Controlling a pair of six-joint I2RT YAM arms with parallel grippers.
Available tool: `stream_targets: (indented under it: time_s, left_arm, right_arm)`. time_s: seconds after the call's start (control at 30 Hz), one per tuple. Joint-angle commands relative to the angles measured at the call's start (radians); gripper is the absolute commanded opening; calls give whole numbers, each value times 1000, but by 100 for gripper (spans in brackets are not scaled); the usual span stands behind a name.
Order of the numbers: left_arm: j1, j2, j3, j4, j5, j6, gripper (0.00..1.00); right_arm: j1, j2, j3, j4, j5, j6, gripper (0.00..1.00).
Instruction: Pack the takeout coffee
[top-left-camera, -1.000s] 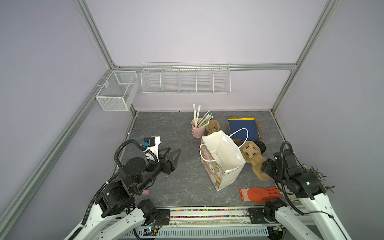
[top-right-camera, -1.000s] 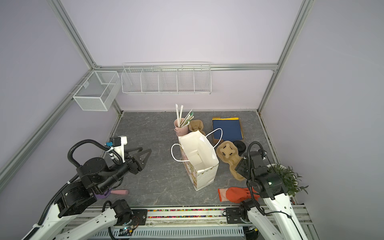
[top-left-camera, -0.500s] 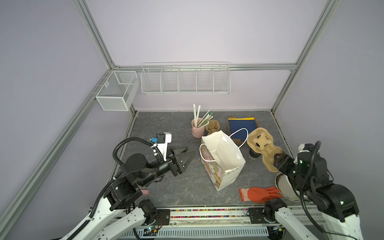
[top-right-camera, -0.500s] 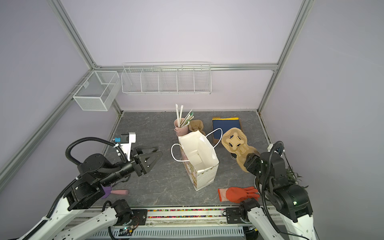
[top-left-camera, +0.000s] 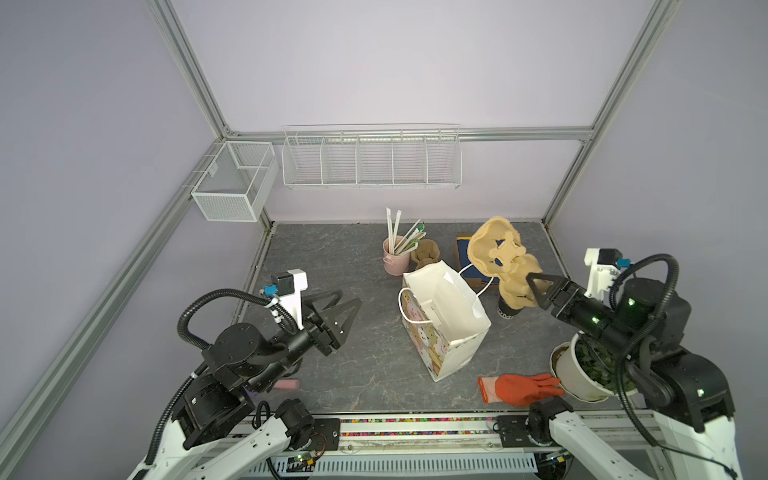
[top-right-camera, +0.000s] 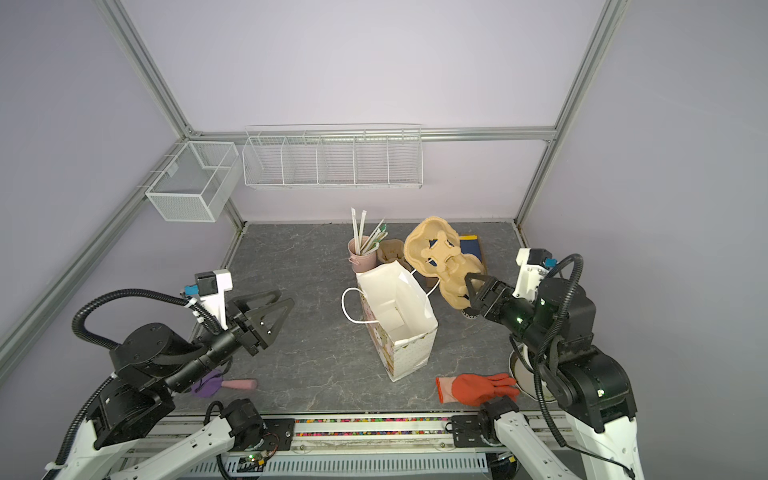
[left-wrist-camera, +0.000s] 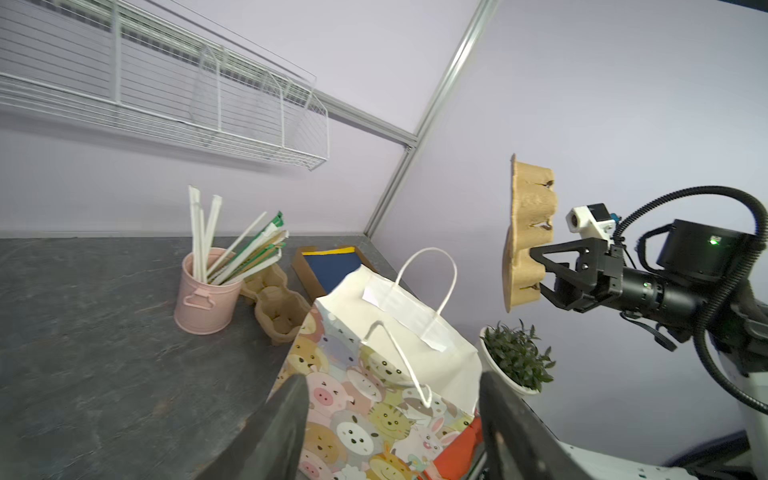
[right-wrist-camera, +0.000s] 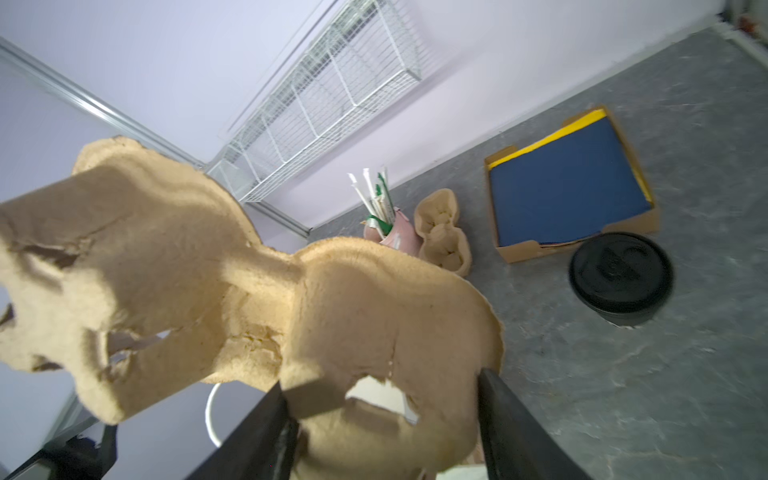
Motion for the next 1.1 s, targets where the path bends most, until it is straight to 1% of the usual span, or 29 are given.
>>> stream_targets:
  time_s: [0.0,0.03,0.17,0.23,0.37,0.47,0.57,0.67,0.73,0.9,1.07]
  left_arm:
    - [3,-36,9,-111,-148,-9,66]
    - [2,-47,1,-118,-163,-19,66]
    - [3,-76,-27,-131,-204,-43,66]
    - [3,-77,-25,-145,-225,-53,66]
    - [3,-83,-20,-190,-252,-80,66]
    - [4,-116,-29,-224,-277,-109,66]
    - [3,-154,-69,-231,-252,-147,66]
    - [3,-188,-123,-210,-174,-187,67]
    - [3,-238,-155,-181,-126,-194,67]
    - [3,-350,-157,-226,-130,-165,69]
    - [2,-361,-142,-233,-101,-137,70]
  right_arm:
    - [73,48,-17,187,-117,67,67]
    - [132,68,-16,210,-79,60,67]
    - [433,188,37,246,143,-13,69]
    - [545,260,66,250,227,-38,70]
    - [668,374,55,326,270,-24,70]
    - [747,446,24,390,321,-12,69]
    - [796,520,14,444,311,1,69]
    - [827,583,24,478,283,6,69]
    - [830,601,23,483,277,6,69]
    - [830,580,-9,496,314,-15,70]
    - [829,581,-12,510,279,-36,70]
